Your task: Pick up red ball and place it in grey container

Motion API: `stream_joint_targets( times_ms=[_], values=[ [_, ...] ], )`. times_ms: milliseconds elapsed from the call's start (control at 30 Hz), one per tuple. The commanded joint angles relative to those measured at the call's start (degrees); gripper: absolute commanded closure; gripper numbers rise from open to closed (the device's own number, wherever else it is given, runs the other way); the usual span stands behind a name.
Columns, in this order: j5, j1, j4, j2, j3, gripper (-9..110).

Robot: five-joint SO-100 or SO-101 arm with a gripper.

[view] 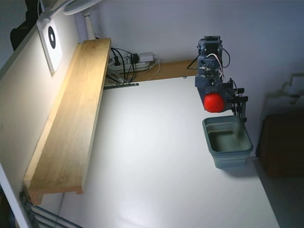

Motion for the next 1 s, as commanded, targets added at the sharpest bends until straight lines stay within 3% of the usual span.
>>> stream_joint_targets(
  times_ms=[0,967],
  values=[
    [0.09,-1.14,-0.46,0.49,-2.86,78],
    [0.09,-4.99,-2.47,-9.56,-10.9,78]
  ],
)
